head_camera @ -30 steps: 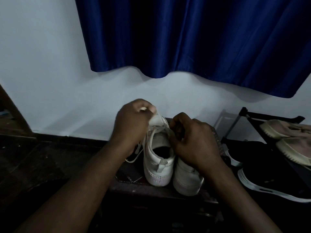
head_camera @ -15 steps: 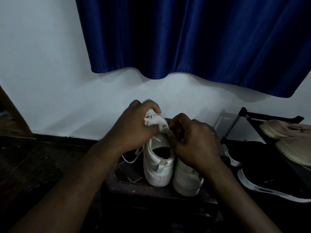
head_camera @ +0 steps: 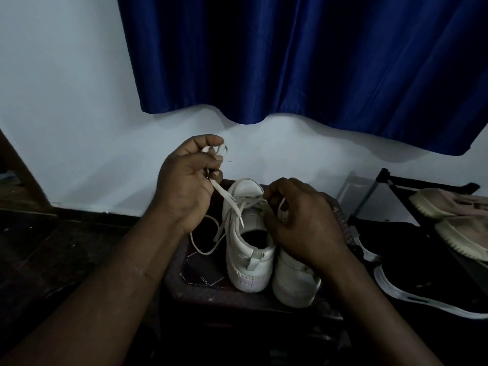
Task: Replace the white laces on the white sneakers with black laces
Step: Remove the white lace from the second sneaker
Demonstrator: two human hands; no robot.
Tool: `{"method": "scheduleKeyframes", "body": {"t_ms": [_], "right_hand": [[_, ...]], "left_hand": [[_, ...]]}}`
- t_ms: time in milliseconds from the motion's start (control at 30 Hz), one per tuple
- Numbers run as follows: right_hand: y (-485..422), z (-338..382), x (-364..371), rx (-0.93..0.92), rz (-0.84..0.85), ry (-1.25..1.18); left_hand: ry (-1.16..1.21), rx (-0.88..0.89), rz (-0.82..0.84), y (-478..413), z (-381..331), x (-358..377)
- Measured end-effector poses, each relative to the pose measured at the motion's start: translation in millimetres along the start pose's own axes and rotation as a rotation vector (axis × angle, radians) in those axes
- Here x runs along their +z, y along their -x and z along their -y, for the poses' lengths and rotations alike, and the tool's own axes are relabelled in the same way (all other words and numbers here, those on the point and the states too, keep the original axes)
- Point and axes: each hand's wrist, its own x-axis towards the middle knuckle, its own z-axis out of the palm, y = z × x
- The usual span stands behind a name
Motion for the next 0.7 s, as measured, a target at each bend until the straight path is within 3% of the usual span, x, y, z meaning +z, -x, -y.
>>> {"method": "scheduleKeyframes", "body": {"t_ms": [100, 233, 367, 467, 700], "right_hand": [[-1, -1, 1, -0.012, 0.053, -0.03], [-2, -5, 2, 0.007, 0.148, -0.076], [-3, -5, 4, -0.036, 0.179, -0.11], [-4, -3, 4, -0.037, 0.206, -0.092], [-6, -1, 7, -0.024, 0.123, -0.064]], "left_hand": [[-0.09, 0.036, -0.029, -1, -1, -3], [-0.867, 0.147, -0.142, -4, 6, -14], [-1.33, -0.076, 0.071, -4, 17, -26], [-1.43, -0.072, 0.164, 2, 21, -25], [-1.367, 0.026, 0.136, 4, 16, -23]]}}
